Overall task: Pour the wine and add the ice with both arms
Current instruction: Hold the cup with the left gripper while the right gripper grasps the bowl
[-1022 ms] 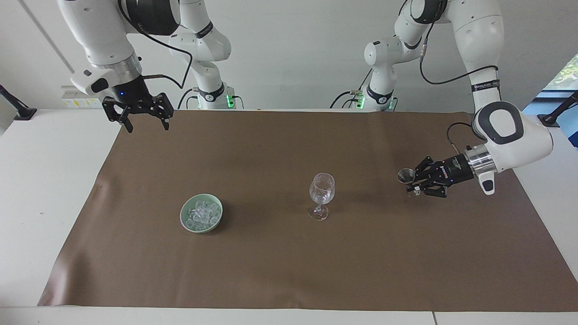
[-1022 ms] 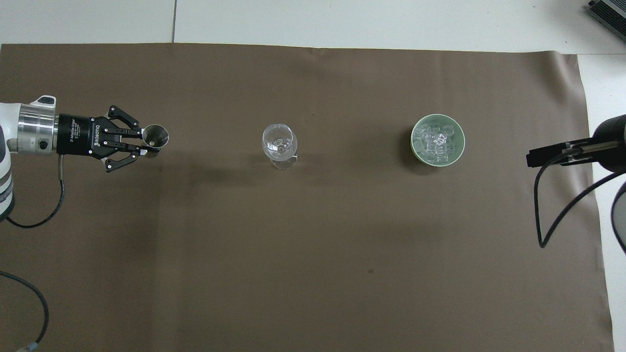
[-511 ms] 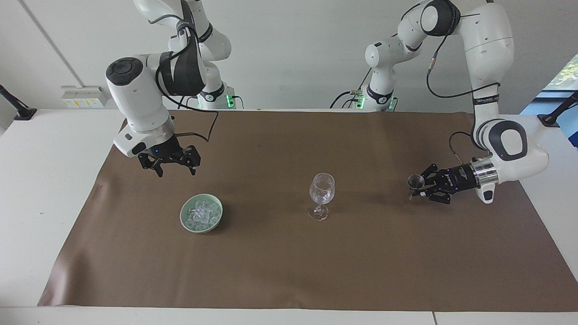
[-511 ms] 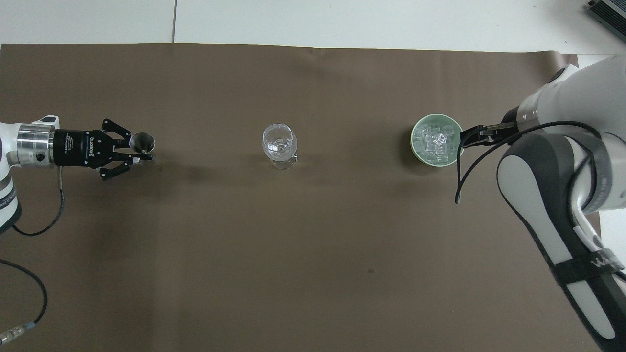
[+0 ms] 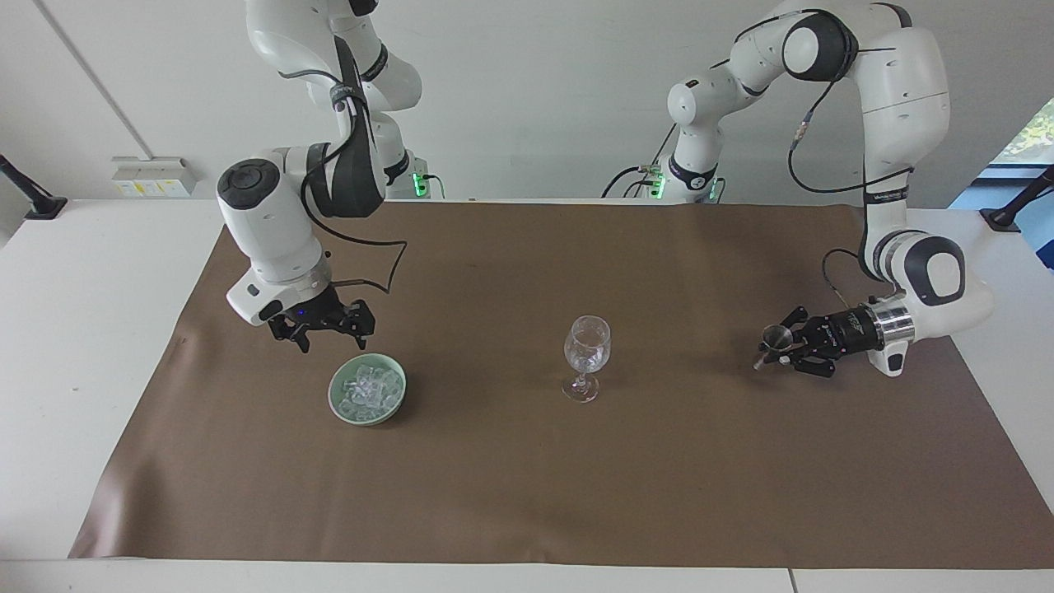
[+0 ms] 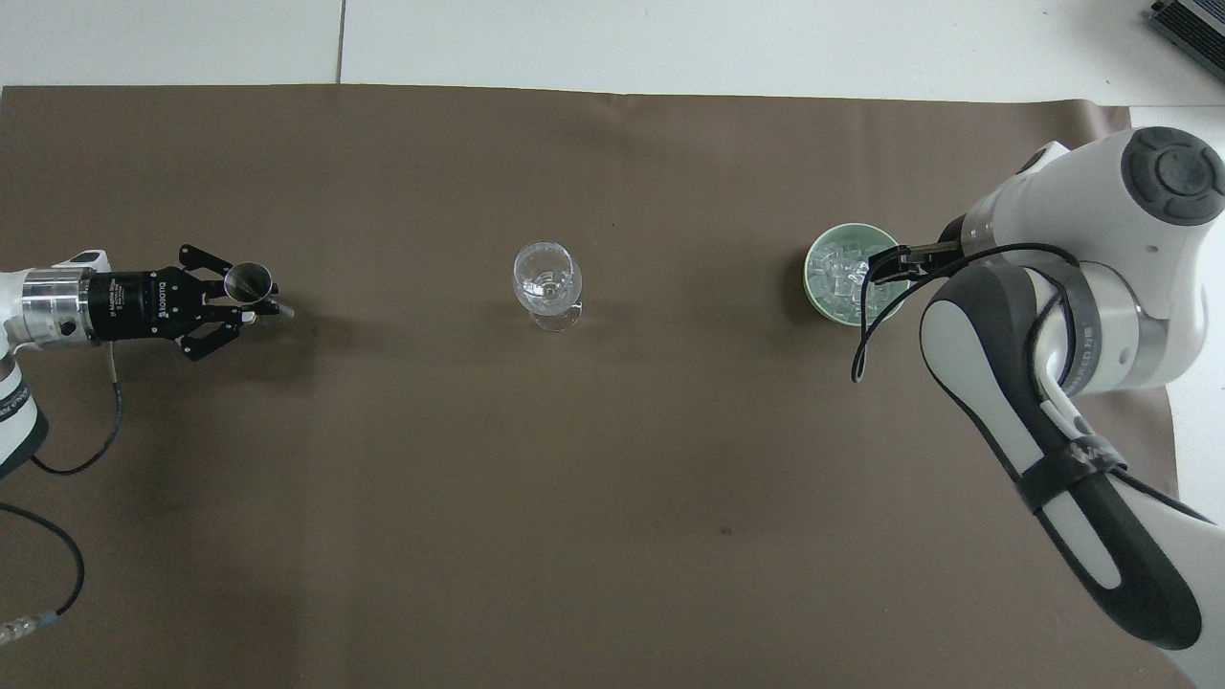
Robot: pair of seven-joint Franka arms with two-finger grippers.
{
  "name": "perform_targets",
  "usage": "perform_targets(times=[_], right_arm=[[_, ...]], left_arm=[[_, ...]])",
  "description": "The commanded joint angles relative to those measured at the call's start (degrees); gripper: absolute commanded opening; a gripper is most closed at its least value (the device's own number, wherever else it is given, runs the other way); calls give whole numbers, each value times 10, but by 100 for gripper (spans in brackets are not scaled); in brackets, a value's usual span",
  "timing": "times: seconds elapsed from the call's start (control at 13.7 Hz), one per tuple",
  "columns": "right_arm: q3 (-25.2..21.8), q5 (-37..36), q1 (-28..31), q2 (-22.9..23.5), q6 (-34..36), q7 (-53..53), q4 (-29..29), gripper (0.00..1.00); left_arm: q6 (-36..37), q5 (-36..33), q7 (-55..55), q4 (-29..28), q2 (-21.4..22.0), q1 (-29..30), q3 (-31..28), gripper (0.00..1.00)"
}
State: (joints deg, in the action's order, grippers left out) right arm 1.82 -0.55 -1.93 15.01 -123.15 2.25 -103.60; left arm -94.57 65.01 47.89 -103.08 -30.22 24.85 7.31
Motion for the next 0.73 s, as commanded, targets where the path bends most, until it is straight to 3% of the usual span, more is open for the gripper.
perform_targets(times=[0.0,0.29,0.66], right_arm=[[0,1,-2,32,-41,47,-7,100],[-1,-3,-25,48,-49,173,-2,100],[-1,-2,-26,50,-50,220,5,100]], left_arm=[[12,24,-6,-2,-5,15,8,0],[13,32,-7,-5,-13,24,9,0],[18,35,-15,-5,-23,35,11,0]])
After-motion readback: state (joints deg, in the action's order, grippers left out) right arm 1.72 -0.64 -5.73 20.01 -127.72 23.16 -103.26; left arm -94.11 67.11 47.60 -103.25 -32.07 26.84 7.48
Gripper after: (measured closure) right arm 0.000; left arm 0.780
